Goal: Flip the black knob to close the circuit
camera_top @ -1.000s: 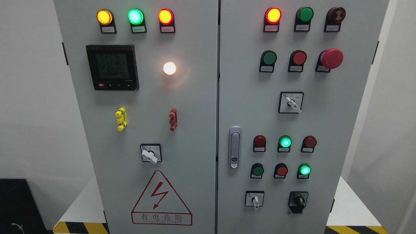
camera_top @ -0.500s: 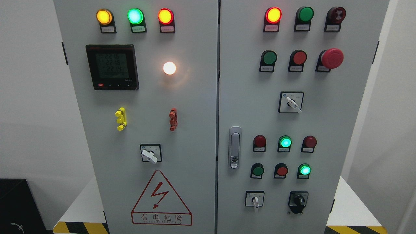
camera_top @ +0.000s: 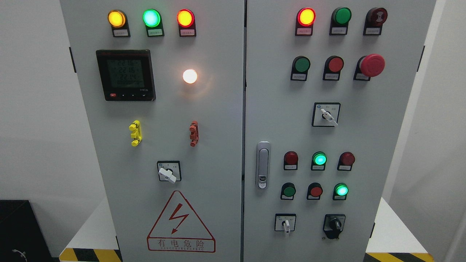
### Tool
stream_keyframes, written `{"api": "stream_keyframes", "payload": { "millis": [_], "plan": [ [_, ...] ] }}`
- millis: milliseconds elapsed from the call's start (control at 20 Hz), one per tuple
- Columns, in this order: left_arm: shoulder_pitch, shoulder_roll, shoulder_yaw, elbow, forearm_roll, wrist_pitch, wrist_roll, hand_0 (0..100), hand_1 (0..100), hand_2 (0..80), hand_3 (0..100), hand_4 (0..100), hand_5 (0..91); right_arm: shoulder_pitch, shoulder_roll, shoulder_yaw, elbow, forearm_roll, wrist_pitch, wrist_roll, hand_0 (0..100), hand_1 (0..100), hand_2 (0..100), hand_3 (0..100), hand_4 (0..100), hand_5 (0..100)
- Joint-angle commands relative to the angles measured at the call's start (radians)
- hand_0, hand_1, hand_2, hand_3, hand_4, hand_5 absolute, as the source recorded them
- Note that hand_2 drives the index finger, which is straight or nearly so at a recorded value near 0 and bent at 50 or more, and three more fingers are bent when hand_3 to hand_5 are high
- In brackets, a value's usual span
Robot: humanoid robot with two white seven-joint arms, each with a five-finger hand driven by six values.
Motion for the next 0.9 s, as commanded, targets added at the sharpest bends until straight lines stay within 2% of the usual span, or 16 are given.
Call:
{"api": "stream_keyframes", "payload": {
  "millis": [0,100,250,450,550,750,850],
  "plan": [
    [0.0,0.0,-0.02,0.023,-0.021,0.0,0.001,0,0,0.0,0,0,0.0,0.017,0.005,-0.07,-0.442,0.203,0.075,-0.022,0,17,68,84,67,61],
    [0.0,0.0,-0.02,0.023,-0.021,0.0,0.001,0,0,0.0,0,0,0.0,0.013,0.005,-0.107,-0.517,0.307,0.121,-0.018,0,16,72,89,71,66],
    [0.0,0.0,-0.02,0.021,-0.021,0.0,0.001,0,0,0.0,0,0,0.0,0.014,0.006,-0.104,-0.632,0.367,0.196,0.001,0,15,76,93,74,72],
    [0.0,0.0,-0.02,0.023,-0.021,0.0,0.001,0,0,0.0,0,0,0.0,0.014,0.02,-0.113,-0.721,0.508,0.227,0.042,0,11,78,95,76,74],
    [0.0,0.0,-0.02,0.021,-0.021,0.0,0.001,0,0,0.0,0,0,0.0,0.014,0.034,-0.113,-0.775,0.579,0.259,0.074,0,7,78,95,76,75],
    [0.0,0.0,-0.02,0.021,-0.021,0.0,0.001,0,0,0.0,0,0,0.0,0.0,0.035,-0.116,-0.852,0.688,0.34,0.148,0,3,79,96,76,75],
    [0.0,0.0,-0.02,0.021,-0.021,0.0,0.001,0,0,0.0,0,0,0.0,-0.009,0.035,-0.116,-0.886,0.731,0.386,0.162,0,3,79,96,76,75]
  ]
}}
